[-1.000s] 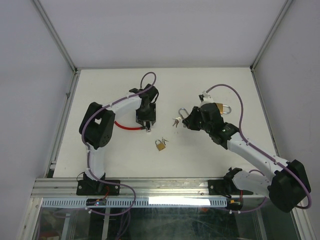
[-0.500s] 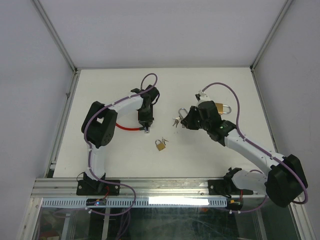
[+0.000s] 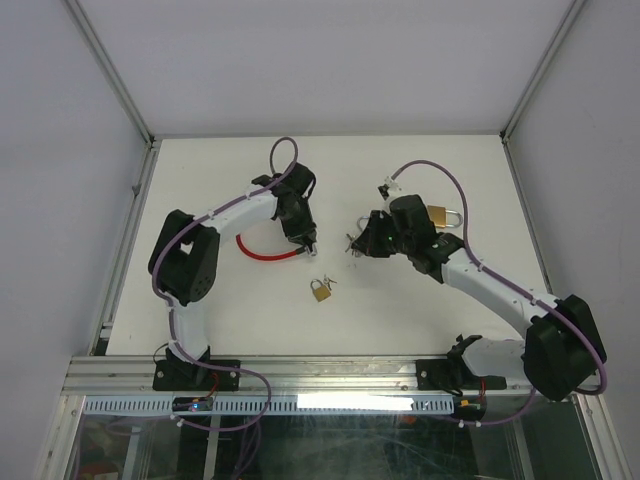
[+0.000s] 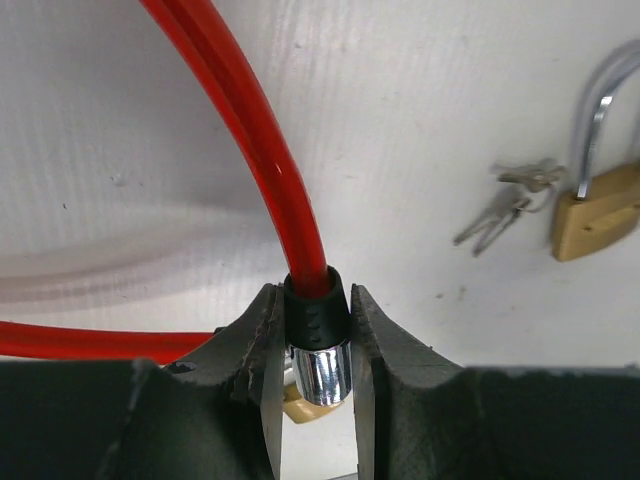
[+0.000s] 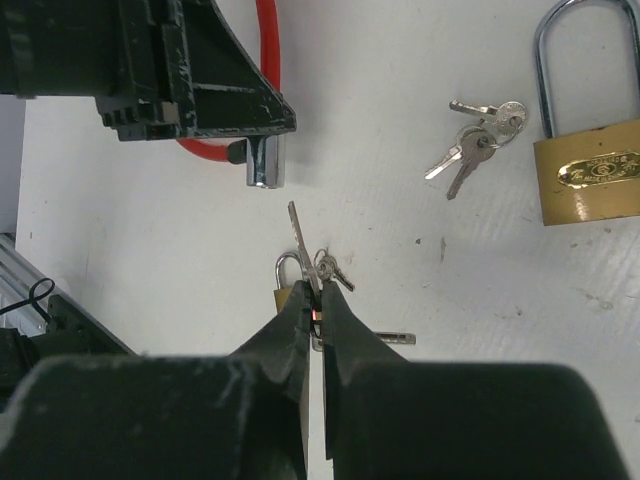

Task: Unlock with the key

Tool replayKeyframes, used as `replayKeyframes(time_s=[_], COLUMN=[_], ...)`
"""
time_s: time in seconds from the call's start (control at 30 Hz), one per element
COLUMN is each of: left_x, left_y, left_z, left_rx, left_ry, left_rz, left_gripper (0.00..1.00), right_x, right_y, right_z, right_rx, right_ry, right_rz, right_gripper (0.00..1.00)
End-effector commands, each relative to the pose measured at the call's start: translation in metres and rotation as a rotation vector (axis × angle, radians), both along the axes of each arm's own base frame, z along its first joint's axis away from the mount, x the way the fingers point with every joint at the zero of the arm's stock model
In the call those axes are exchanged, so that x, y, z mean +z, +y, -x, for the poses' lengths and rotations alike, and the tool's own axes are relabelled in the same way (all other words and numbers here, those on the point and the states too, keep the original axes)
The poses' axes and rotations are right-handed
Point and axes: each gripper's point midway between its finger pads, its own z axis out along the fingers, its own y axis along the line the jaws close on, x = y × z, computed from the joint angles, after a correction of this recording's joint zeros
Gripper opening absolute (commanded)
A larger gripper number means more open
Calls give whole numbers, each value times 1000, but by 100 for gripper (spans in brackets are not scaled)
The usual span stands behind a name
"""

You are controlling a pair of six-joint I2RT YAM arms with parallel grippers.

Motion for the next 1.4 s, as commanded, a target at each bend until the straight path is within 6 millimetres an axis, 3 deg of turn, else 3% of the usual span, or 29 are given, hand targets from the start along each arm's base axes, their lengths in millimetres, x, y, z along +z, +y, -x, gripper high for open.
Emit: replayKeyframes(time_s=[0.0, 0.2, 0.53, 0.83, 1.37], left_x=[71, 99, 113, 118, 118], left_y=[-24, -26, -32, -33, -36], left_z=[-19, -26, -22, -21, -21], left_rx=[110, 195, 204, 189, 173], left_ry=[-123, -157, -152, -158, -154], left_rz=[239, 372, 458, 471, 486], left_gripper=[0, 0, 0, 0, 0], right_x=[29, 29, 25, 10, 15], right_y=[15, 24, 49, 55, 64], right_z=[-7, -1, -4, -7, -12], right_rx=[34, 54, 75, 59, 58], right_ry=[-45, -9, 56, 109, 116], right_rz=[-83, -127, -235, -221, -265], right_gripper=[0, 0, 0, 0, 0])
